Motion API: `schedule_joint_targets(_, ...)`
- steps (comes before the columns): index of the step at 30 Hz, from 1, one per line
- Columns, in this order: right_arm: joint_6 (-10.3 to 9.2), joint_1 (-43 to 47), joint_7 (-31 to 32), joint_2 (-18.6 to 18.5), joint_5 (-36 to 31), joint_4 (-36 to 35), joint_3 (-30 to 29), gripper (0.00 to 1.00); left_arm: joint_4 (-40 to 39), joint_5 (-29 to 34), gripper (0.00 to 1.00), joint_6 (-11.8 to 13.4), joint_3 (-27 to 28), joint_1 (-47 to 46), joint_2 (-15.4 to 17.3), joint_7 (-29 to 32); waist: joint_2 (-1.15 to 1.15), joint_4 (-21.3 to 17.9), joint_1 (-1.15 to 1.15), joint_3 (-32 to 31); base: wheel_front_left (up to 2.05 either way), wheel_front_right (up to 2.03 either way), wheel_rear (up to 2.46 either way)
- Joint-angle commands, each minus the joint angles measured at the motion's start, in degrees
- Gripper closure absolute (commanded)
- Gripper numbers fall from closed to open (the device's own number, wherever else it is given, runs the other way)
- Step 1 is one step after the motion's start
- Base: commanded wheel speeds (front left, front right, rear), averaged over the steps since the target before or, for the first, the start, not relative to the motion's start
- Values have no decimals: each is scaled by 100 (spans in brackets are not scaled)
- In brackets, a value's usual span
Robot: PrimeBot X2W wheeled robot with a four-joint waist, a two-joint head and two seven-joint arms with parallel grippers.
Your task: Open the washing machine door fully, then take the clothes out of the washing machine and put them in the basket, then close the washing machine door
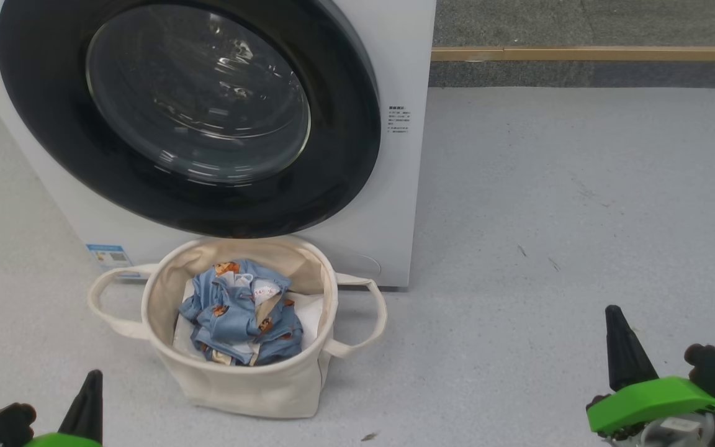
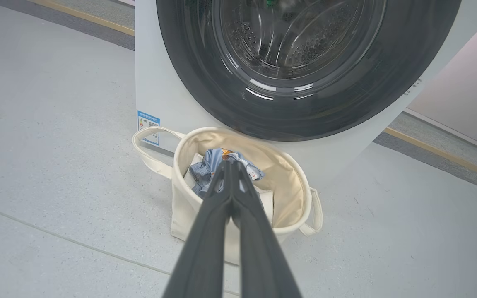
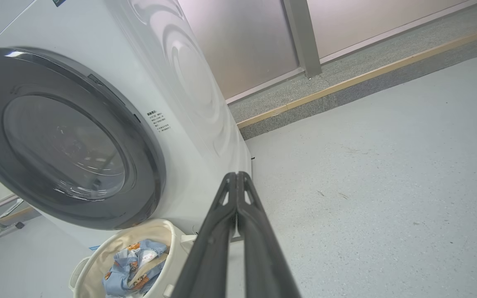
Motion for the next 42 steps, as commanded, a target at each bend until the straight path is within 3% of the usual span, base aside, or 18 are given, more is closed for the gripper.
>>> schedule_joint_targets(1, 0, -268, 44, -6, 199, -215, -35, 100, -227, -163, 100, -5, 158, -269, 84, 45, 0, 12, -1, 4, 0, 0, 0)
schedule_joint_targets(42, 0, -234, 638, 29, 2566, -275, -147, 100, -835, -2088, 100, -18, 573, -111, -532, 702, 0, 224, -1, 80, 0, 0, 0)
